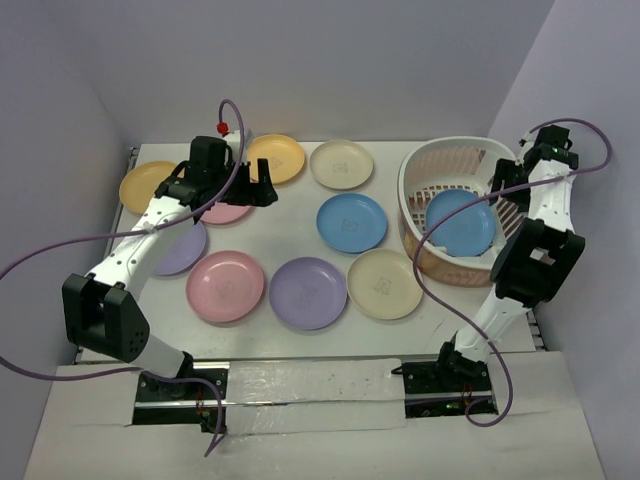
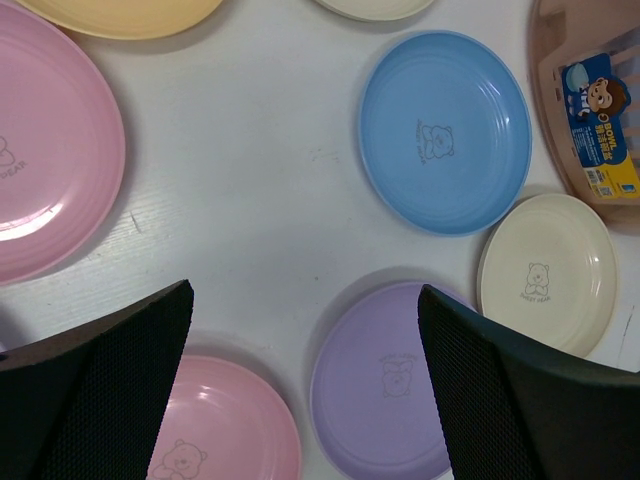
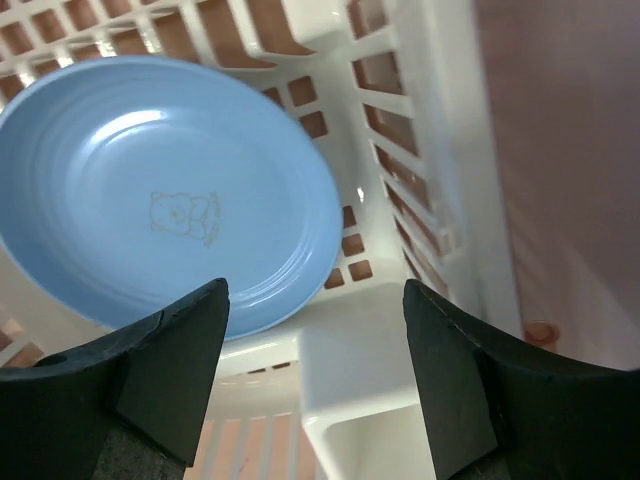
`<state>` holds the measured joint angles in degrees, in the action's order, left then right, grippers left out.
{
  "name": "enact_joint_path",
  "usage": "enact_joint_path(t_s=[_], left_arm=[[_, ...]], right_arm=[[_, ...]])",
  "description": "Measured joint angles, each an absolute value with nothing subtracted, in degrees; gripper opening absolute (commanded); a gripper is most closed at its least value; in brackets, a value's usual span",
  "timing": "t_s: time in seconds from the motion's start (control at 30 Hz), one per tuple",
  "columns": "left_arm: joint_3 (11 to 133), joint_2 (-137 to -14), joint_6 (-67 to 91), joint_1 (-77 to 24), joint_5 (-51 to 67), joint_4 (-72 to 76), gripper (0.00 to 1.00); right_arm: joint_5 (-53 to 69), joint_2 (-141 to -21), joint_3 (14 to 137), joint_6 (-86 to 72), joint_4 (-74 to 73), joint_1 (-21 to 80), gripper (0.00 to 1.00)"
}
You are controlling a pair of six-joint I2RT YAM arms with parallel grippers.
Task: Place the plates into the plastic bin on the countertop
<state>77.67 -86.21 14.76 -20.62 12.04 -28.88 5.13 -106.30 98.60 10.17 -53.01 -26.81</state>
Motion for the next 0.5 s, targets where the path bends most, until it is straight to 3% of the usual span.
enact_joint_path(t_s=[0.13, 0.3, 0.5], left_arm=[[77.65, -86.21, 14.69, -20.62, 11.99, -28.86, 0.99], [77.6, -86.18, 14.35, -20.47, 11.97, -28.86, 0.99], [77.21, -85.64, 14.21, -18.84, 12.31, -28.91, 0.99]], right_arm=[[6.78, -104.78, 100.04, 10.61, -54.06, -23.75, 0.78], [9.52, -98.83, 105.13, 13.46, -54.18, -11.63, 0.76], [9.08, -95.46, 111.54, 16.32, -52.16, 13.44, 0.56]])
